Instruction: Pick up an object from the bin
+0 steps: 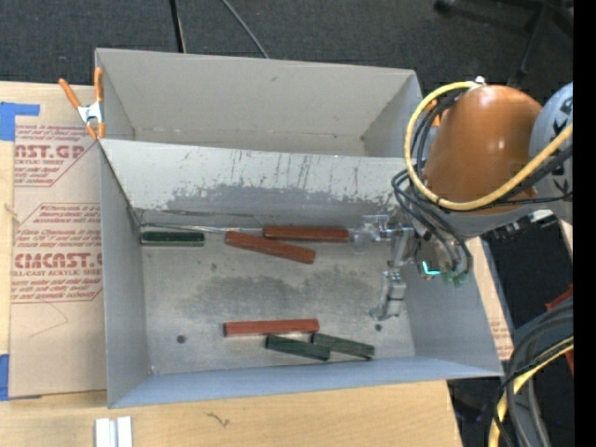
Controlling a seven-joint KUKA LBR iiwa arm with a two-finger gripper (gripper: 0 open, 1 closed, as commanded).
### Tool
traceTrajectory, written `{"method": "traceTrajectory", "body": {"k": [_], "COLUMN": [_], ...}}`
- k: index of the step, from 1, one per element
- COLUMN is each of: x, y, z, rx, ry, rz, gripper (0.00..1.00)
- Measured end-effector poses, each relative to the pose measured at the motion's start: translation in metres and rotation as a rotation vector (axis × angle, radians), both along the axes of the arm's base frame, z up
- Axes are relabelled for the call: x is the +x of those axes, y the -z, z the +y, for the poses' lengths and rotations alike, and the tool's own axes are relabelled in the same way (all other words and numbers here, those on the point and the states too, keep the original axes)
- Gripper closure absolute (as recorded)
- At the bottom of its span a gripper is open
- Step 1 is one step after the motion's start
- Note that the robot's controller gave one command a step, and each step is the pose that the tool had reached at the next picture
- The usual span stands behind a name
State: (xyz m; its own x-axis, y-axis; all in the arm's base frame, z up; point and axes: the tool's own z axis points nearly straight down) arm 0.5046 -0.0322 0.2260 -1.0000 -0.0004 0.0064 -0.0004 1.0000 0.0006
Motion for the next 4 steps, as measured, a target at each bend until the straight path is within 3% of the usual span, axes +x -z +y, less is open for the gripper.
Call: {"method": "traceTrajectory", "body": {"k": [1, 2, 3, 4], "x": [0.002, -0.013, -0.026, -0.026], "y": [0.16, 0.125, 0.124, 0.157], "z": [0.091, 0.097, 0.089, 0.079], "rx": [0.0, 0.001, -0.001, -0.001], "ry": [-0.097, -0.041, 0.227, 0.328], "rz": [0.0, -0.007, -0.004, -0.001], "gripper": [0.0, 0.0, 0.0, 0.0]}}
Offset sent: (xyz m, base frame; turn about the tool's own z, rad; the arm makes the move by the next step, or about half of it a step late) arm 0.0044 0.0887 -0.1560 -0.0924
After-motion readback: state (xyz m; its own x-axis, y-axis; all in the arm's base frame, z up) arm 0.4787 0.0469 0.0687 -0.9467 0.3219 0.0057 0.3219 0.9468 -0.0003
